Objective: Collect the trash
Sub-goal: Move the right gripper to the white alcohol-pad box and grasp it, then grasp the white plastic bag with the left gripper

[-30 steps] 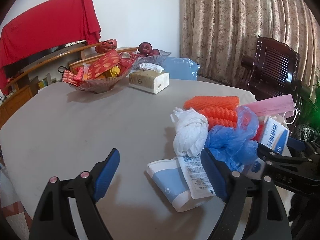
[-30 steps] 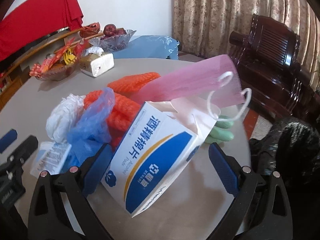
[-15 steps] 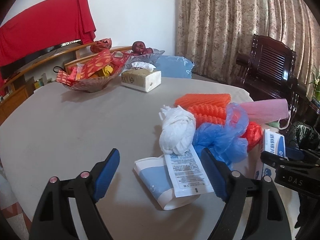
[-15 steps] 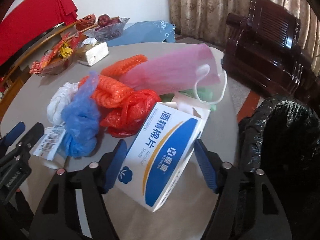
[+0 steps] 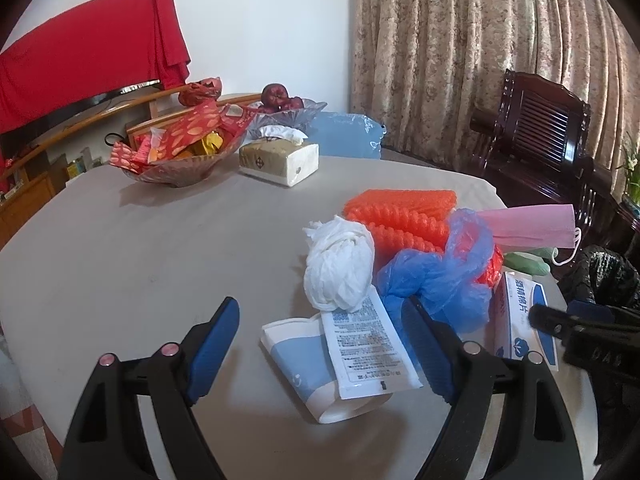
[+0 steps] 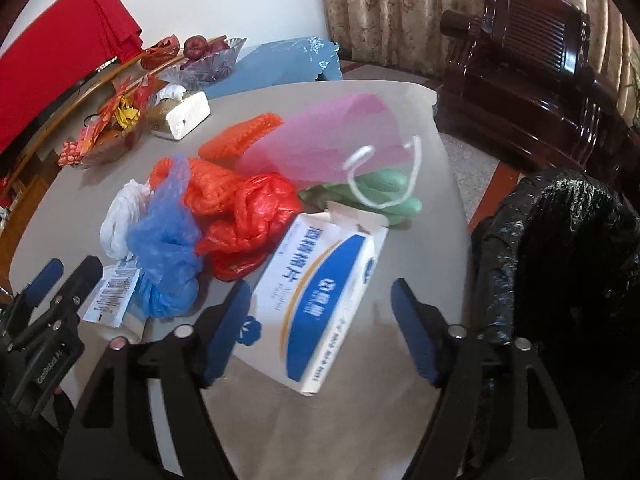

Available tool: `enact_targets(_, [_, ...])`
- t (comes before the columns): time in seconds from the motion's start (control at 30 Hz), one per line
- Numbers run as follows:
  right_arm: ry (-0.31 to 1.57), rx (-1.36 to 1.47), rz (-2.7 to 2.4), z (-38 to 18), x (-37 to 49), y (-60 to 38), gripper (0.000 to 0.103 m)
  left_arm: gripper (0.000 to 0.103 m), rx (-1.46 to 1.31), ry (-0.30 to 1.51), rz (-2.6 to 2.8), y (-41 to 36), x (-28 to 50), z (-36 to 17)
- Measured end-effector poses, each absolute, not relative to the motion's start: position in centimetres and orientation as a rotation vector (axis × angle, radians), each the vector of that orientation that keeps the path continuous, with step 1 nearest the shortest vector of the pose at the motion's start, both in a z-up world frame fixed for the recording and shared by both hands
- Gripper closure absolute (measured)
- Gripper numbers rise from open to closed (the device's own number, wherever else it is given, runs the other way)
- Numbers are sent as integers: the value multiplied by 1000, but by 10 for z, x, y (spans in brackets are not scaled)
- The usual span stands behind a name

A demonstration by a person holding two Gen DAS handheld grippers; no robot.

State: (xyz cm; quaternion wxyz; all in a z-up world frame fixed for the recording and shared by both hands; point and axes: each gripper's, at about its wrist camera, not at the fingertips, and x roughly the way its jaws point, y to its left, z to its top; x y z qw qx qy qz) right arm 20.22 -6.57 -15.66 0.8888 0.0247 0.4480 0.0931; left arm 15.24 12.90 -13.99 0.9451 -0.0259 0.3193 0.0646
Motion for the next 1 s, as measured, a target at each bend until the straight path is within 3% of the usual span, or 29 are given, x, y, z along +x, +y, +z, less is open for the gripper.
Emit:
enact_targets(0.47, [950, -147, 126, -167, 195, -61, 25, 21, -77, 663, 141, 138, 152, -144])
enact_targets(0.77, [944, -60, 121, -177, 200, -73, 23, 21, -62, 671, 114, 126, 152, -147])
enact_targets(0.83, [944, -55, 114, -183, 204, -71, 27, 21, -54, 666, 113, 125, 152, -146])
enact_targets(0.9, [963, -53, 135, -190, 205, -70, 45, 21, -47, 667, 114, 123, 152, -146])
enact_targets(1.0, [964, -78, 160, -188, 201, -71, 49, 21, -49, 670, 115, 122, 152, -147])
